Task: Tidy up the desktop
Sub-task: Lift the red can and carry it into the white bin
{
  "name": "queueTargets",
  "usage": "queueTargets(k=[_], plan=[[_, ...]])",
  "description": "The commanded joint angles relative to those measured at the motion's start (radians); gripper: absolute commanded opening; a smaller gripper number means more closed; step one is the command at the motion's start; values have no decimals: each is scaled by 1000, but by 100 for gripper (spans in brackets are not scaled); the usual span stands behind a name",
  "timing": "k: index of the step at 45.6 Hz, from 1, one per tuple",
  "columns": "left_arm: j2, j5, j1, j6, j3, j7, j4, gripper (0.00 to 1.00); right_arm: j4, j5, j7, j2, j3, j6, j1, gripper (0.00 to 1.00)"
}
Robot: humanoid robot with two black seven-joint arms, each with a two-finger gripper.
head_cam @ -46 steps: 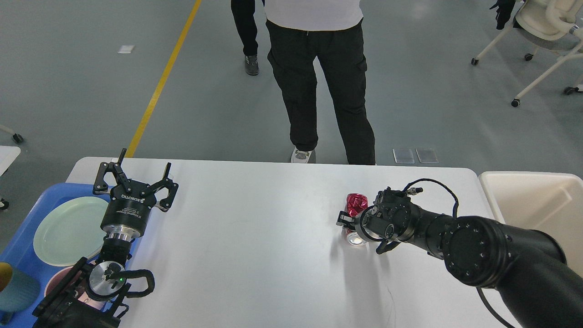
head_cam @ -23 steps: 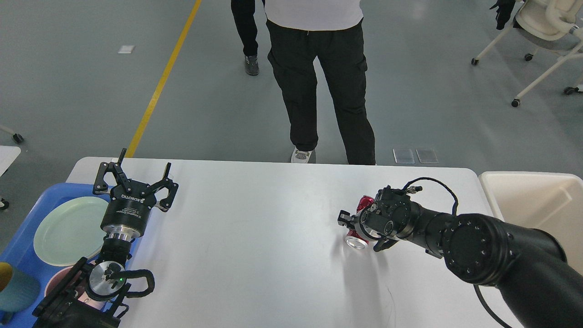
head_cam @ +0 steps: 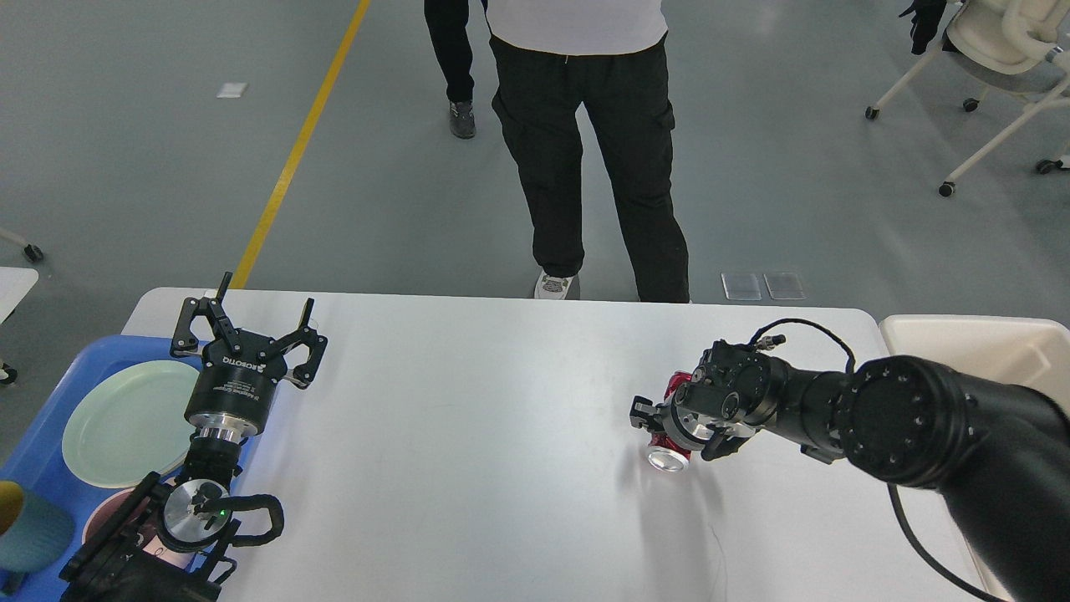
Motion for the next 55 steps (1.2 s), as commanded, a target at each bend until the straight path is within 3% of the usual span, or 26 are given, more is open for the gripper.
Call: queueTargets(k=[1, 2, 9, 18, 21, 25, 27, 35, 43, 55], plan=[[0, 0, 0, -1, 0, 0, 0, 96, 251, -1, -2, -92, -14, 54, 178, 0], [0, 0, 0, -1, 0, 0, 0, 96, 360, -3, -2, -128, -24, 98, 274, 0], [0, 0, 0, 1, 0, 0, 0, 96, 622, -4, 1, -222, -92, 215, 551, 0], [0, 0, 0, 1, 0, 0, 0, 96, 817, -1, 34, -270, -230, 315, 858, 0], [0, 0, 0, 1, 0, 0, 0, 96, 868, 0, 98, -274, -293, 316, 930, 0], [0, 0, 0, 1, 0, -2, 0, 96, 906, 5, 231, -270, -385, 341, 1007, 0], [0, 0, 0, 1, 0, 0, 0, 96, 917, 5, 267, -268, -420, 356, 1030, 0], [0, 0, 0, -1, 0, 0, 0, 96, 911, 2, 273, -291, -485, 352, 1018, 0], [0, 0, 1, 1, 0, 0, 0, 96, 823, -12, 262, -484, -557, 272, 866, 0], [0, 0, 1, 1, 0, 0, 0, 96, 354, -21, 262, -745, -500, 243, 423, 0]])
